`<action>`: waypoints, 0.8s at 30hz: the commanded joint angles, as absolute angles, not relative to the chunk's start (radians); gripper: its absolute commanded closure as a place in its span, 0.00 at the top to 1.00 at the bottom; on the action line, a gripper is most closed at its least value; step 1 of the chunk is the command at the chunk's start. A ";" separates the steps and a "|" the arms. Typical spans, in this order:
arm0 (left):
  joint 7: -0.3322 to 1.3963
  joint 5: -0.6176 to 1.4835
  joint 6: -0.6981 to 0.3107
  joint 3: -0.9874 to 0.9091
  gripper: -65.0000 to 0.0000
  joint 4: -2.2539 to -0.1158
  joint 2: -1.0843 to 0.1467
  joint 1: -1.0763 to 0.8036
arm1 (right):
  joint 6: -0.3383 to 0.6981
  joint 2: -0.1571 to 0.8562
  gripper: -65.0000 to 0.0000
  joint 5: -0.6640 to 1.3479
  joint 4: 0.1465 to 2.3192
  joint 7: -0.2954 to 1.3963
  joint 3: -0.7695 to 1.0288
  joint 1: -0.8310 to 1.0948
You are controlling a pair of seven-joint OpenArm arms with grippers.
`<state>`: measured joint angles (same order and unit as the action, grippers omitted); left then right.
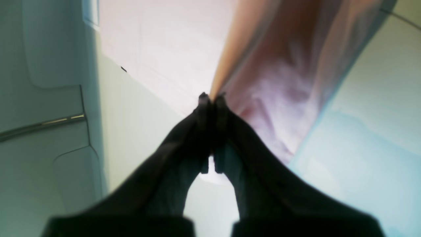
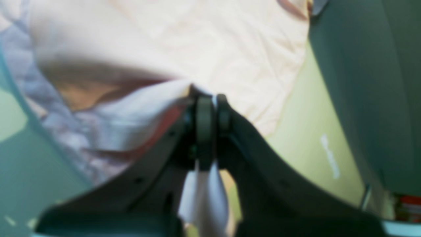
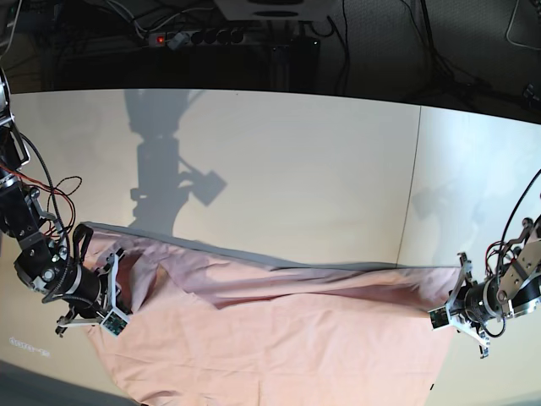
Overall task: Fold the T-shirt properly
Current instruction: 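Lift the shirt with both grippers and pull it taut between them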
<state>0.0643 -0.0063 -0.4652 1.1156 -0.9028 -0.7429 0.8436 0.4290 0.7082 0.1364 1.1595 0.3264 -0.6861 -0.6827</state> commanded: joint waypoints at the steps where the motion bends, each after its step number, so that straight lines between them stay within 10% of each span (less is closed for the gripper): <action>1: 0.053 -0.004 -0.431 1.103 0.00 -0.900 -0.759 0.894 | 0.501 0.708 0.00 0.117 1.146 0.311 -0.683 -0.732; 24: -0.027 -0.049 -0.430 1.120 0.00 -0.704 -0.646 0.967 | 0.506 0.578 0.00 0.055 0.962 0.278 -0.690 -0.825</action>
<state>-0.0162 -0.0528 -0.4568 1.1278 -0.6998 -0.6346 0.9260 0.4370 0.5663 0.0555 0.9546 0.2958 -0.7013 -0.7811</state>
